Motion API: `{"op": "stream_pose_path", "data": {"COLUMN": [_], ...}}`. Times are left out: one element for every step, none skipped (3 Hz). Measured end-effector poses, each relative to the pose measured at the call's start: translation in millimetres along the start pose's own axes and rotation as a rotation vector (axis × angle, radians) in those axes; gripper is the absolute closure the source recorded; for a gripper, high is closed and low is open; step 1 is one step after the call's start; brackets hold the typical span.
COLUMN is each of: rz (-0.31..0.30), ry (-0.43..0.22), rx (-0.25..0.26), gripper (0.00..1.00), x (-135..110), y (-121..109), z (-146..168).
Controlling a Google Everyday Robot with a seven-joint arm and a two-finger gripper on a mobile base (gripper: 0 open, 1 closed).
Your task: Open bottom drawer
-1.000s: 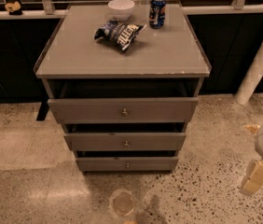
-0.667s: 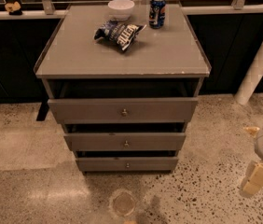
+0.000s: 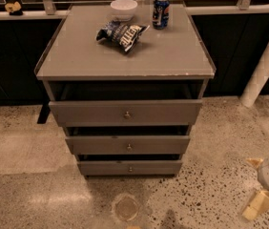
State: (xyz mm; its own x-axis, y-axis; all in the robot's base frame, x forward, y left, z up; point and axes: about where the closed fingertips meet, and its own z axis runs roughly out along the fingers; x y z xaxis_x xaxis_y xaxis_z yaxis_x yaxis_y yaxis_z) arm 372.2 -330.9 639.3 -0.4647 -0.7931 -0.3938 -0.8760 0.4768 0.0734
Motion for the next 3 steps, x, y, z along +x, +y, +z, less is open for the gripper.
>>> {"op": "stream_pose_path", "data": {"rz": [0.07,0.084,0.051], "ry": [-0.06,-0.017,0.045], "rx": [-0.049,-0.032,0.056], "gripper": [0.0,0.0,0.0], "x": [24,25,7], "y": [4,1,-17], "z": [42,78,105]}}
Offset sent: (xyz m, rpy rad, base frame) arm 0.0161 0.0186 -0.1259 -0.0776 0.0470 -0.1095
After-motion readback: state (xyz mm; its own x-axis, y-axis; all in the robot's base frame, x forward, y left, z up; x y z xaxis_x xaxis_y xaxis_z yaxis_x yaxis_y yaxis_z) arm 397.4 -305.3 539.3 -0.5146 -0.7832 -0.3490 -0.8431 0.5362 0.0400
